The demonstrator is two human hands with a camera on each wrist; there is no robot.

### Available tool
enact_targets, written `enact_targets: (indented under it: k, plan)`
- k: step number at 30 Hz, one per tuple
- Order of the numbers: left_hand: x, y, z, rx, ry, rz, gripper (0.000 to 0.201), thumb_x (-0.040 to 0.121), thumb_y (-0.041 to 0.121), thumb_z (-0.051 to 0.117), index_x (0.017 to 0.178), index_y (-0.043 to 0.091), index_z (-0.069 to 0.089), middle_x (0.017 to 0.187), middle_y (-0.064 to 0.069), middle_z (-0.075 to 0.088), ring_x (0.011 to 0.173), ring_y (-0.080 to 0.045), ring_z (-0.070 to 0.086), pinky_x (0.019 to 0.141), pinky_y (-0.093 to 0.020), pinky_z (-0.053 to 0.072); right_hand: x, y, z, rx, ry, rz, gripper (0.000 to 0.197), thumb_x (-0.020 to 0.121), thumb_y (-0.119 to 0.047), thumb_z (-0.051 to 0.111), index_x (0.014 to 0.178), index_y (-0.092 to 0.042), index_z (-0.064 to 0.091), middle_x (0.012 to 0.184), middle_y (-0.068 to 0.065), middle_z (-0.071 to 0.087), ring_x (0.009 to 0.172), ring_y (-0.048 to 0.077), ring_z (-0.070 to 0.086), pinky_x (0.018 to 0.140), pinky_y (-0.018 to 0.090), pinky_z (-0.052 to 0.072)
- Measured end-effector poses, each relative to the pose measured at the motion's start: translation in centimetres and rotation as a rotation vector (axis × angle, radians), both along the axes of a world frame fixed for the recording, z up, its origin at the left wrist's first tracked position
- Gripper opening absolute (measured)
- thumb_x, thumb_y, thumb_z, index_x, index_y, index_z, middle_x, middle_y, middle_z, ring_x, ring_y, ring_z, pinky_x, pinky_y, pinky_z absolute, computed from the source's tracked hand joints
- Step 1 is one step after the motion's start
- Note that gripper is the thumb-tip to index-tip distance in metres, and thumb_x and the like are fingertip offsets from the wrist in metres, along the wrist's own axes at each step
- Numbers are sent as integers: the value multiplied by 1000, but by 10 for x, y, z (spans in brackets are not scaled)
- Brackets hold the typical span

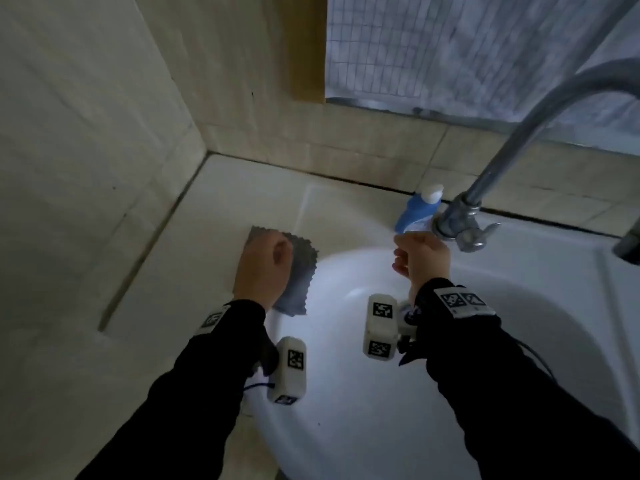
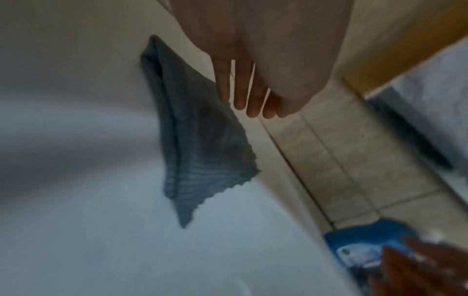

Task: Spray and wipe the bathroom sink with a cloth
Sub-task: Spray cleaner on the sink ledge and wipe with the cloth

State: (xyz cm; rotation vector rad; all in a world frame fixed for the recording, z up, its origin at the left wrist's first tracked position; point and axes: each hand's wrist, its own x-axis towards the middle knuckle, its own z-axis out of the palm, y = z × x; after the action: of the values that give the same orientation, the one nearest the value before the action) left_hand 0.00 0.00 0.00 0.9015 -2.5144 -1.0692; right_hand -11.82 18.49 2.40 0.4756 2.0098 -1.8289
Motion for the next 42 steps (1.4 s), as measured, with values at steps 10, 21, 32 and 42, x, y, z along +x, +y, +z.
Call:
enact_targets:
  k: [10,21,32,42]
  plan:
    - [-19,-26,-24,-276,-194,-322,36,85,31,32,95,8,59,104,-14,64,103,-33,54,94,-39,38,-31,-29,-12,487,270,-187,74,67,-25,72,130,-10,36,134,15,41,118,31,45,81,32,34]
    - [1,-23,-46,-529,-482,-515,80,74,68,19,144,31,24,158,-10,21,141,-46,16,114,-61,8,-48,-33,-30,615,264,-129,82,70,-35,73,136,-10,32,139,15,42,127,35,41,102,41,32]
    - [-58,-10,-38,-550,-566,-701,73,92,58,28,148,23,-2,160,-8,-7,146,-35,-8,117,-54,-3,-47,-31,-30,406,321,-135,56,75,-30,69,122,-11,46,123,7,59,112,26,56,83,27,37]
    - [-116,-74,-35,-464,-588,-623,70,92,58,25,148,27,-5,160,1,-10,146,-29,-9,120,-46,-5,-55,-43,-12,249,373,-147,44,73,-24,72,110,-15,49,98,-2,56,87,15,55,79,27,39]
